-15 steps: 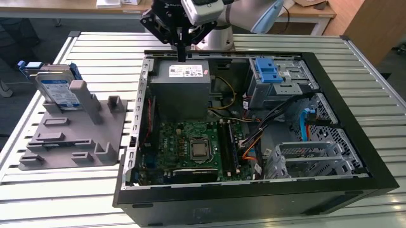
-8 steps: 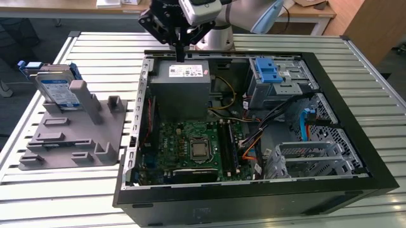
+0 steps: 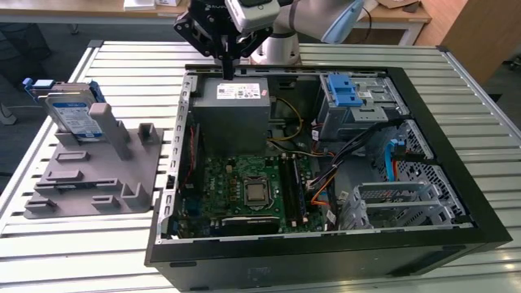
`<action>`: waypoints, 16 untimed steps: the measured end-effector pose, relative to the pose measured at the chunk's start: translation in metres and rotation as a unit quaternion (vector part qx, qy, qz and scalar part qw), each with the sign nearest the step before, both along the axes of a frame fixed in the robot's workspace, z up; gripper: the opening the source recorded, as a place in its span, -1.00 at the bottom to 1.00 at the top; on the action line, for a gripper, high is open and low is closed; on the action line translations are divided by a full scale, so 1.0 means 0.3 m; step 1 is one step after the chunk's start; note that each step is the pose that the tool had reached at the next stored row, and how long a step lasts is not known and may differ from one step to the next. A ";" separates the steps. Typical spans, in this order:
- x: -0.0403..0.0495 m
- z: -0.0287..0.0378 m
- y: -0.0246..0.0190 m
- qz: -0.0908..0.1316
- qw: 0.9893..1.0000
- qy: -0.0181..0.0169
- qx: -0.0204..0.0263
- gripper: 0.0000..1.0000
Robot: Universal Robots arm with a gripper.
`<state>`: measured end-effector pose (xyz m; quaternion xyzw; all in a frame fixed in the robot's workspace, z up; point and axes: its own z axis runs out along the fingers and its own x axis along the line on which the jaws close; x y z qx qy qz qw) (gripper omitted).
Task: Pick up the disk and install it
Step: 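Reach for the disk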
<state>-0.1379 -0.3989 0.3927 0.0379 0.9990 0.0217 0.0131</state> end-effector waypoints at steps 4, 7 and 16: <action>-0.008 -0.001 0.000 0.000 1.000 0.000 0.000 -0.79; -0.014 -0.001 0.000 0.000 1.000 0.000 0.000 -0.79; -0.031 -0.004 0.000 0.000 1.000 0.000 0.000 -0.79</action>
